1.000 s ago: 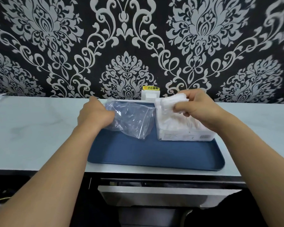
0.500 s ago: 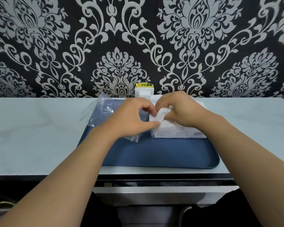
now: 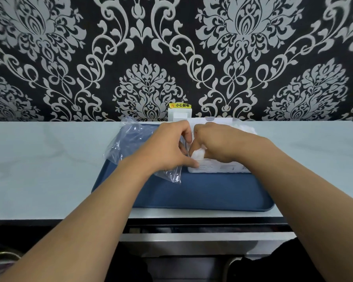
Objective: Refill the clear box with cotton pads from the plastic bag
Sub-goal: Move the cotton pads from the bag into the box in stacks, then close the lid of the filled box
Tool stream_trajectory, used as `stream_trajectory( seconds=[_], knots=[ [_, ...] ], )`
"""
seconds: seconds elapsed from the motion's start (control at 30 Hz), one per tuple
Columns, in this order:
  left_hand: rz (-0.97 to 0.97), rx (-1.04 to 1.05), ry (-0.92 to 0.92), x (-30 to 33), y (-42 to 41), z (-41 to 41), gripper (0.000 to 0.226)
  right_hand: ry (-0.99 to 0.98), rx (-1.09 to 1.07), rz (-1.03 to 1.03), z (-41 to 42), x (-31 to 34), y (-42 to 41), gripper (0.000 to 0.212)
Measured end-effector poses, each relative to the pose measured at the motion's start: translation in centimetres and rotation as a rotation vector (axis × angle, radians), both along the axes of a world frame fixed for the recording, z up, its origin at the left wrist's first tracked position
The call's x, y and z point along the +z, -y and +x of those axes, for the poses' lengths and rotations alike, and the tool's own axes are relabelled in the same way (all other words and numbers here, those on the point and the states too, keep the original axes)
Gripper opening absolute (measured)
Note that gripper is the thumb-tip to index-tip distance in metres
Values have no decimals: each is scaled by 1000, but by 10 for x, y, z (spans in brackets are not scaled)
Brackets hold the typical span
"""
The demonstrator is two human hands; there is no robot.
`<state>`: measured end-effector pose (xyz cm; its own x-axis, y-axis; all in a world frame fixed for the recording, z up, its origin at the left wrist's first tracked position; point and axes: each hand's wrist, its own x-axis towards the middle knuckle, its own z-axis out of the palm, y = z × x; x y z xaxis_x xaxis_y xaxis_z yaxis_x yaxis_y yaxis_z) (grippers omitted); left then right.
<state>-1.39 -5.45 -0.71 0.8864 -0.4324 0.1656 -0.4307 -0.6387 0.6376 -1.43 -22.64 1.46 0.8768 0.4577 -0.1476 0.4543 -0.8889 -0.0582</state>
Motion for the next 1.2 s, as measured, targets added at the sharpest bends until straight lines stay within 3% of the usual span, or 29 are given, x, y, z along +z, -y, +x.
stream_trajectory(
  seconds=[0.1,0.23,0.47,0.6,0.7,0.87,0.93,1.03,1.1,1.2],
  knots=[
    [-10,-2,-6,1,1,-1,64,-65,-30,-59,-1,6,-10,40],
    [-8,4,22,-2,2,1,65,47,-33,-53,-2,6,-13,32],
    [-45,45,-18,-2,1,4,60,233,-215,296,3,-12,-9,24],
    [-13,65,-69,0,1,5,36,55,-184,443,4,-8,-1,29],
    [-76,76,-94,3,-2,5,39,-111,-161,645,-6,4,18,35],
    [-115,129,78,1,9,9,19,296,-166,652,-21,-5,39,25],
    [5,84,184,-3,14,12,30,269,-190,633,-18,-12,41,36],
    [296,-5,111,-10,26,10,59,222,-278,461,-10,-22,49,53],
    [445,-25,96,-11,38,8,65,192,-398,332,-6,-28,57,60],
    [560,-6,85,-12,53,7,66,151,-571,310,-2,-32,63,69]
  ],
)
